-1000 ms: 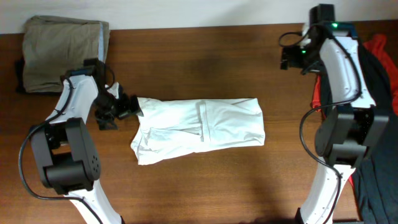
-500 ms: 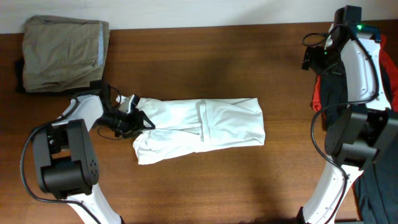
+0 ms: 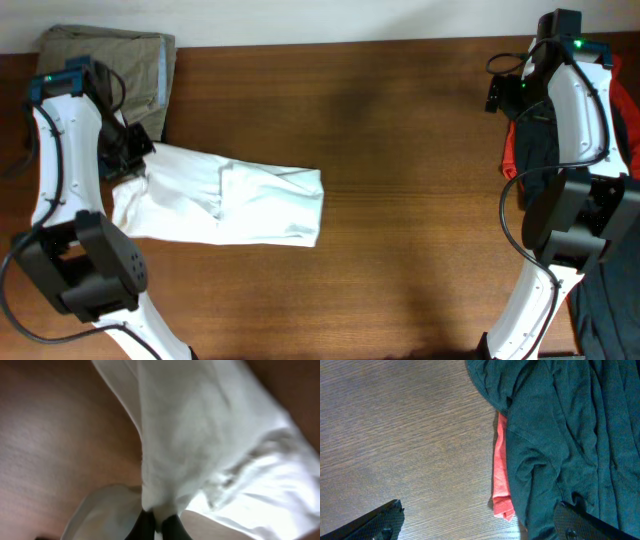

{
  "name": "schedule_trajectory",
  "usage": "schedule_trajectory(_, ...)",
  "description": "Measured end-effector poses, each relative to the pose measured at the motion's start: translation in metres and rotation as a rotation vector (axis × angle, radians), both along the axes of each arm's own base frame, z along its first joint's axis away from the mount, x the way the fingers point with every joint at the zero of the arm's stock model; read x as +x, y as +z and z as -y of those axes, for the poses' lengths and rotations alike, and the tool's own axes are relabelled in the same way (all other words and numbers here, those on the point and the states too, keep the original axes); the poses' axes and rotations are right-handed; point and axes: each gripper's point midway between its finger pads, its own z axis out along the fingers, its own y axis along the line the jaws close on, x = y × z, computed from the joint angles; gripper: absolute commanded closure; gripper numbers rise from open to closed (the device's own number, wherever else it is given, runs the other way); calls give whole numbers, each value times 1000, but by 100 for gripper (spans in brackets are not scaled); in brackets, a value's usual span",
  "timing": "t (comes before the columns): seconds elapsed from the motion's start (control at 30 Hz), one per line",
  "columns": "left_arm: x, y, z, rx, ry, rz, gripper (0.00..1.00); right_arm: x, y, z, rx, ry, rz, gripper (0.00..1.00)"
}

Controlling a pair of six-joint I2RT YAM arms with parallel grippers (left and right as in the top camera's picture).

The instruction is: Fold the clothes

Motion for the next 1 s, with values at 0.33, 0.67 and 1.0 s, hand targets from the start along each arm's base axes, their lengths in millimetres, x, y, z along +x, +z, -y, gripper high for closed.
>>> schedule_trajectory(0.33, 22, 29, 156, 0, -397, 143, 99, 0, 0, 0, 0, 0, 0, 1)
schedule_trajectory(0.67, -1, -70, 233, -79, -558, -39, 99, 0, 0, 0, 0, 0, 0, 1)
schedule_trajectory(1.0, -16, -71, 249, -163, -554, -83, 81, 0, 0, 0, 0, 0, 0, 1)
